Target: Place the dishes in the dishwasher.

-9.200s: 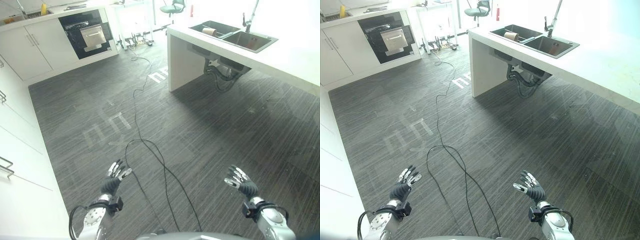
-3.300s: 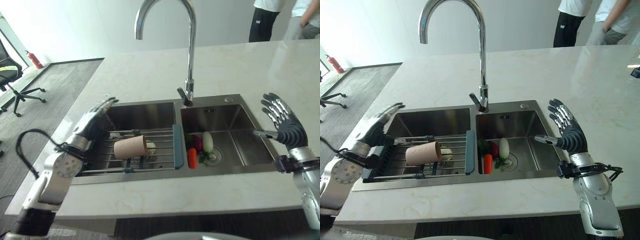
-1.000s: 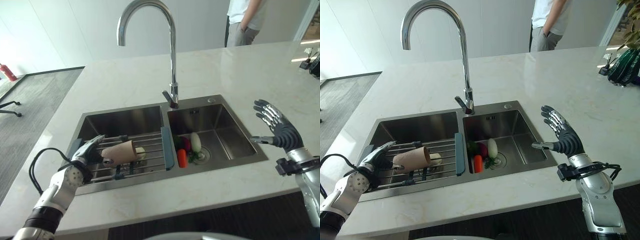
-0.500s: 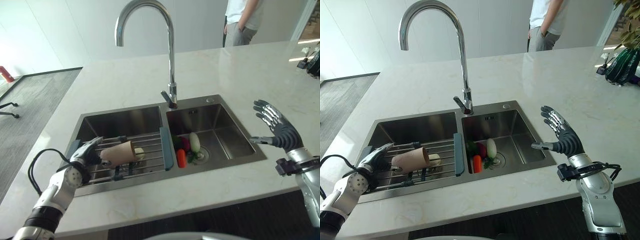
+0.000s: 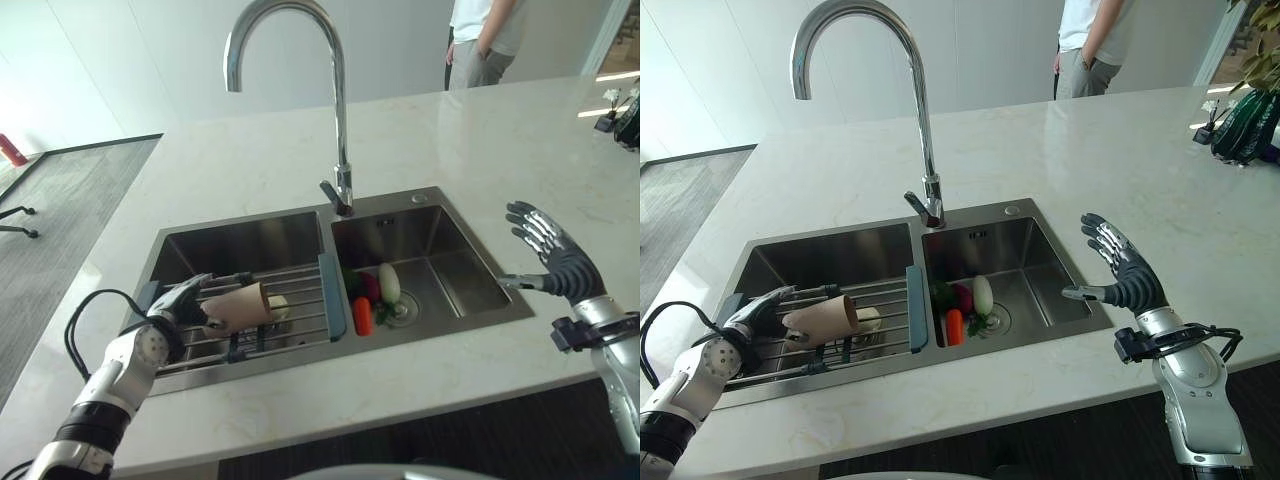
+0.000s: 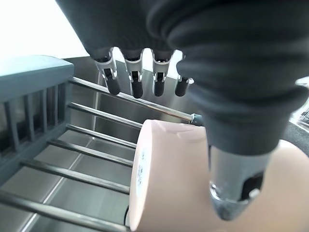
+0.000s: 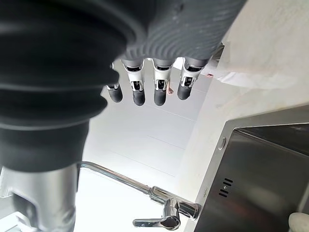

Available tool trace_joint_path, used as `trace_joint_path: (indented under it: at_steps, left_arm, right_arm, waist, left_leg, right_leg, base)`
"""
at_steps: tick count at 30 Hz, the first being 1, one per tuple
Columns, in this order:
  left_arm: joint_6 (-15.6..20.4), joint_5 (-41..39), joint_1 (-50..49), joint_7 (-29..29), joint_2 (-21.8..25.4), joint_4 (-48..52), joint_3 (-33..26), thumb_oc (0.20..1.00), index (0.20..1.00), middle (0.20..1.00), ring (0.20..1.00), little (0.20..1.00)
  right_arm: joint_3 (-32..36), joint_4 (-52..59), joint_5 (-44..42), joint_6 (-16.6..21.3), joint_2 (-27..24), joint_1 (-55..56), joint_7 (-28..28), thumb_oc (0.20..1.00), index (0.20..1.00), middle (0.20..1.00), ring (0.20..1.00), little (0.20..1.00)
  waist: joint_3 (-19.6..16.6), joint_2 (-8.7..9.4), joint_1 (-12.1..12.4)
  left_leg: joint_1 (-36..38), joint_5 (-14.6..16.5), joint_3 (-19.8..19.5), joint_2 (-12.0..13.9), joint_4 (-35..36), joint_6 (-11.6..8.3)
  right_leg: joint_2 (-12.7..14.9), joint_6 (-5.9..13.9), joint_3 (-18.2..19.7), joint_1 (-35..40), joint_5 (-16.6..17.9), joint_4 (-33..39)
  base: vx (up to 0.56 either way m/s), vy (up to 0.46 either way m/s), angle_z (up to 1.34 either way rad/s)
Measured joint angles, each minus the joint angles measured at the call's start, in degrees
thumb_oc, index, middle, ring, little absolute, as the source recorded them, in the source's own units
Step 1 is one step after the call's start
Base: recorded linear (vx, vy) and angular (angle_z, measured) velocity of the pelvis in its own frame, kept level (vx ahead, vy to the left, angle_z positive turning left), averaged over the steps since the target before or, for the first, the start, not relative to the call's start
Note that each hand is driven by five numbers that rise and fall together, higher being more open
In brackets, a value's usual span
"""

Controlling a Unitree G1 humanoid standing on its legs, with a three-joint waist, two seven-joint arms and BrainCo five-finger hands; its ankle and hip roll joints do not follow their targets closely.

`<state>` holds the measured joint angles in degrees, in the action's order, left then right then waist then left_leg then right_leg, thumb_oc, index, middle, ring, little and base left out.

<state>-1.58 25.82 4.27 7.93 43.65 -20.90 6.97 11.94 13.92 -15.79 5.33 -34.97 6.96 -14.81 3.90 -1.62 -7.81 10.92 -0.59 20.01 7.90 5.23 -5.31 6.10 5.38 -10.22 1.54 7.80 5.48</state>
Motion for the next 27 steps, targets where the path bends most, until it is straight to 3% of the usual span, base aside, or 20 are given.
trace_joint_path:
  at_steps: [16, 19, 20, 21, 27]
  left_arm:
    - [-0.86, 0.63, -0.02, 3.54, -0.99, -0.67, 2.22, 1.0, 1.0, 1.0, 1.0, 1.0]
    - [-1.01, 0.6, 0.05, 3.54, -0.98, -0.87, 2.23, 1.0, 1.0, 1.0, 1.0, 1.0]
    - [-1.09, 0.58, 0.57, 3.54, -0.98, -2.21, 2.57, 0.46, 0.46, 0.46, 0.46, 0.46]
    - [-1.16, 0.65, 1.11, 3.54, -0.99, -3.46, 3.01, 0.2, 0.2, 0.2, 0.2, 0.2]
    - [-2.19, 4.64, 4.74, 4.13, -2.04, -6.93, 4.24, 0.2, 0.2, 0.2, 0.2, 0.2]
  right_arm:
    - [0.14, 0.01, -0.07, -1.14, -0.5, 0.01, -0.1, 1.0, 1.0, 1.0, 1.0, 1.0]
    - [0.91, 0.3, -0.17, -1.15, -3.58, -0.48, -0.49, 1.0, 1.0, 1.0, 1.0, 1.0]
    - [1.05, 0.12, -0.52, -1.15, -3.76, -1.34, -0.52, 1.0, 1.0, 1.0, 1.0, 1.0]
    - [1.16, 0.15, -1.28, -1.12, -3.76, -1.99, -0.51, 1.0, 1.0, 1.0, 1.0, 1.0]
    - [2.46, 0.19, -1.35, -1.14, -3.8, -2.22, -0.55, 1.0, 1.0, 1.0, 1.0, 1.0]
  waist:
    - [0.11, -0.06, -0.23]
    - [0.69, -0.23, -0.35]
    - [1.14, -0.27, -0.45]
    - [1.67, -0.42, -0.51]
    - [1.82, -1.36, -0.53]
  left_leg:
    - [0.25, 0.38, 0.82, 0.04, 0.0, -0.07]
    - [0.19, 0.39, 0.92, -0.07, 0.0, -0.04]
    - [0.12, 0.4, 0.93, -0.07, 0.0, -0.02]
    - [0.04, 0.4, 0.93, -0.06, 0.0, 0.0]
    - [0.33, 0.43, 0.75, -0.08, 0.0, 0.0]
  right_leg:
    - [-0.04, 0.0, 0.26, -0.06, -0.04, 0.0]
    - [0.0, 0.05, 0.4, -0.23, 0.0, 0.0]
    - [-0.02, 0.08, 0.44, -0.38, 0.03, 0.0]
    - [-0.03, 0.1, 0.48, -0.46, 0.05, 0.0]
    - [-0.03, 0.18, 0.46, -0.01, -0.1, 0.0]
  base:
    - [0.01, -0.003, -0.01]
    - [-0.02, 0.02, -0.03]
    - [0.0, 0.005, -0.04]
    - [0.0, 0.0, 0.0]
    - [0.02, 0.004, 0.01]
